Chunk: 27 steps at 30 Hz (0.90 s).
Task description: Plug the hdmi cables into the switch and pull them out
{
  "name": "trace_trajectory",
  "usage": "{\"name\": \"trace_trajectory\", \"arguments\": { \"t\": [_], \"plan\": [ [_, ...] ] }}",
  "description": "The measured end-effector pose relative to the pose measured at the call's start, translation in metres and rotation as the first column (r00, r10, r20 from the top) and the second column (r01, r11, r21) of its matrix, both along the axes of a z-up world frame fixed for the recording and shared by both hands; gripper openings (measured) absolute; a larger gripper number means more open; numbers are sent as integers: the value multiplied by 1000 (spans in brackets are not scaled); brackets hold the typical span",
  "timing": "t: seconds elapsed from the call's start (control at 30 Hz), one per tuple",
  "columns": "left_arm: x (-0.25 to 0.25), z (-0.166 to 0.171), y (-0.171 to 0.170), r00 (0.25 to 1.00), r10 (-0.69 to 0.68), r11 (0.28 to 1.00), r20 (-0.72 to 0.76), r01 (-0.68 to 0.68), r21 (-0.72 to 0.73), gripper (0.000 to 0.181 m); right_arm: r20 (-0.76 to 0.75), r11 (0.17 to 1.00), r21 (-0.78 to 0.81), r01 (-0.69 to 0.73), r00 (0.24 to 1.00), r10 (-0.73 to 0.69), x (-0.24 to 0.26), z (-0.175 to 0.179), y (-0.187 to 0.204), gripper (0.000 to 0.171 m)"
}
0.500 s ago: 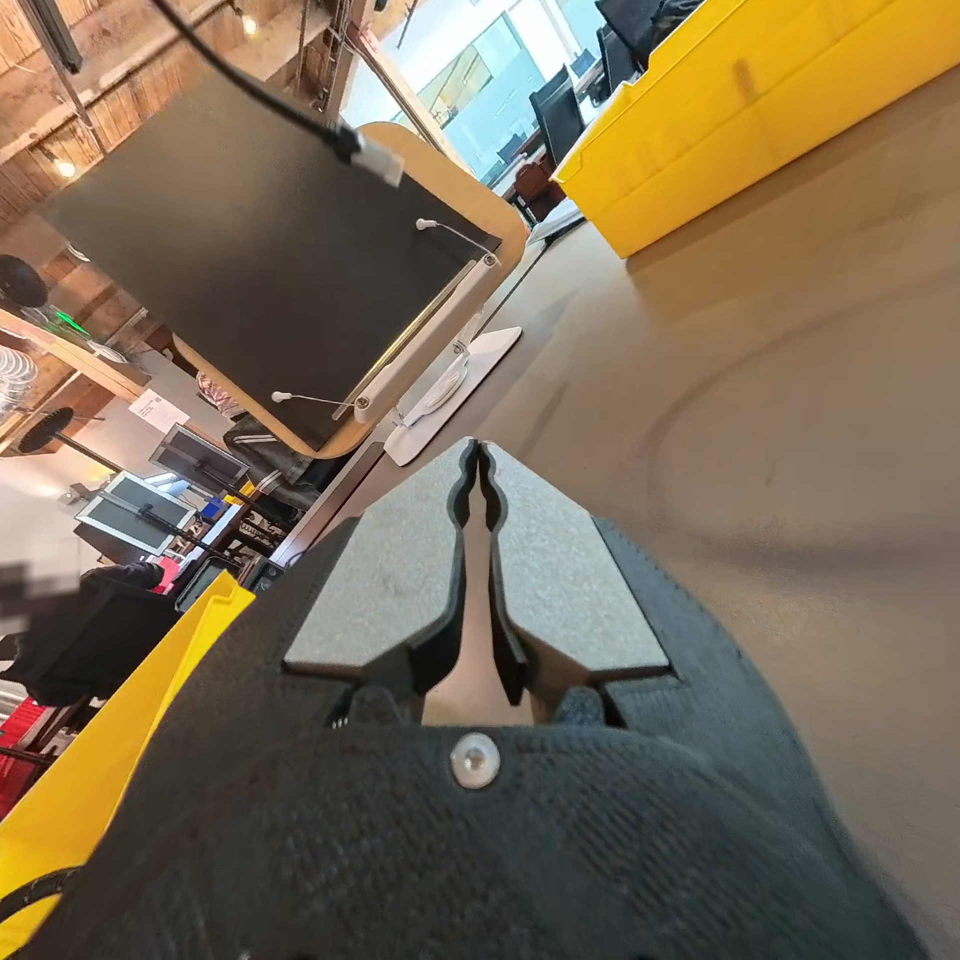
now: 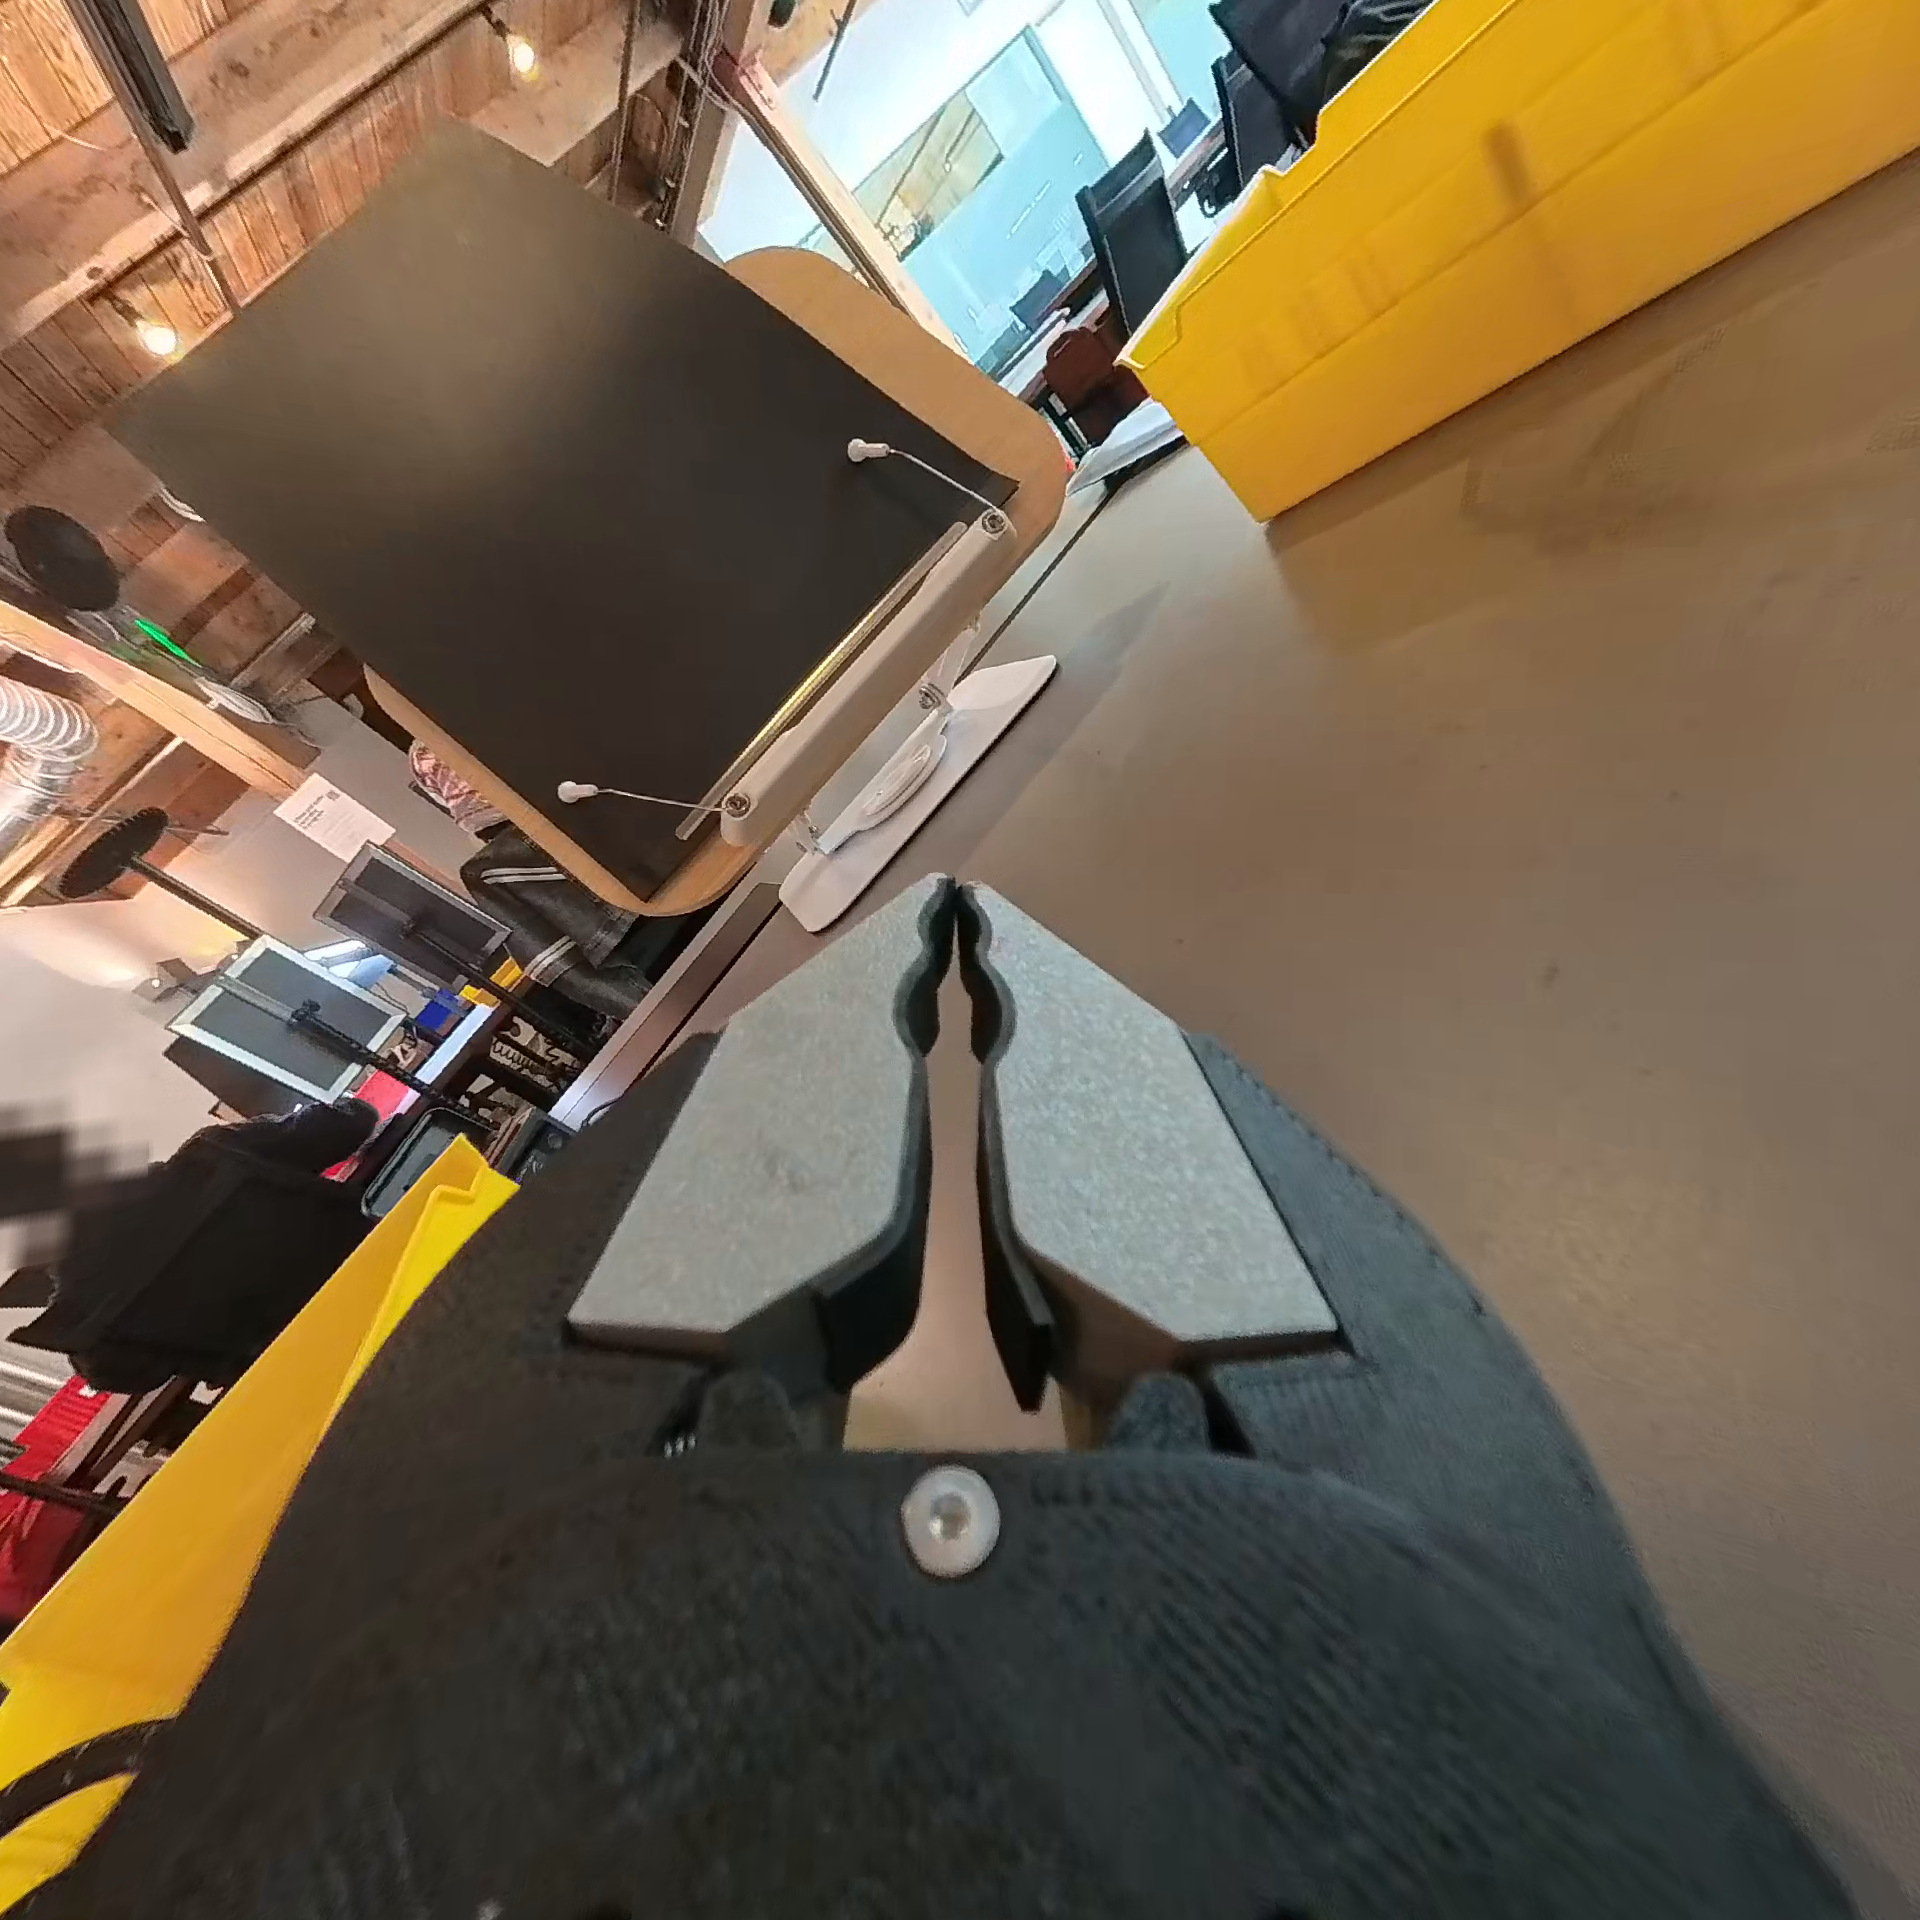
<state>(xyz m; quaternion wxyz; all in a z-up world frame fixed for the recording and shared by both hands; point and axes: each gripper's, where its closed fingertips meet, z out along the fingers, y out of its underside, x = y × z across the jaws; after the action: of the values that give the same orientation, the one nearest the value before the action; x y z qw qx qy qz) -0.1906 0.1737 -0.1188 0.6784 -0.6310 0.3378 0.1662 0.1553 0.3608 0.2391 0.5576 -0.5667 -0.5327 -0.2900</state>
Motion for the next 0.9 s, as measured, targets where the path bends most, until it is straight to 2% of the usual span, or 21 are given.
{"name": "trace_trajectory", "arguments": {
  "t": [0.1, 0.23, 0.37, 0.5, 0.57, 0.67, 0.77, 0.9],
  "plan": [
    [0, -2, 1, 1000, 4, 1000, -13, -4, -7, 0, 185, 999, -35, 15, 983, -9, -11, -59, 30, 18],
    [1, -4, 2, 1000, 8, 1000, -30, -8, -13, 0, 382, 984, -173, 28, 923, 41, -31, -161, 64, 19],
    [1, -7, 3, 999, 10, 1000, -46, -11, -20, 0, 434, 911, -410, 34, 886, 162, -54, -254, 73, 19],
    [2, -8, 4, 998, 13, 1000, -57, -15, -26, 0, 534, 850, -515, 115, 818, 213, -59, -314, 82, 21],
    [2, -9, 5, 998, 14, 999, -62, -16, -29, 0, 560, 779, -598, 190, 794, 237, -53, -346, 82, 22],
    [1, -9, 6, 998, 19, 999, -59, -21, -30, 0, 512, 770, -605, 204, 840, 180, -57, -360, 100, 21],
    [0, -9, 6, 998, 22, 999, -60, -24, -33, 0, 354, 661, -733, 160, 920, 169, -63, -374, 94, 21],
    [2, -12, 6, 996, 21, 999, -84, -24, -34, 0, 283, 550, -822, 146, 943, 173, -60, -386, 85, 20]
  ]
}}
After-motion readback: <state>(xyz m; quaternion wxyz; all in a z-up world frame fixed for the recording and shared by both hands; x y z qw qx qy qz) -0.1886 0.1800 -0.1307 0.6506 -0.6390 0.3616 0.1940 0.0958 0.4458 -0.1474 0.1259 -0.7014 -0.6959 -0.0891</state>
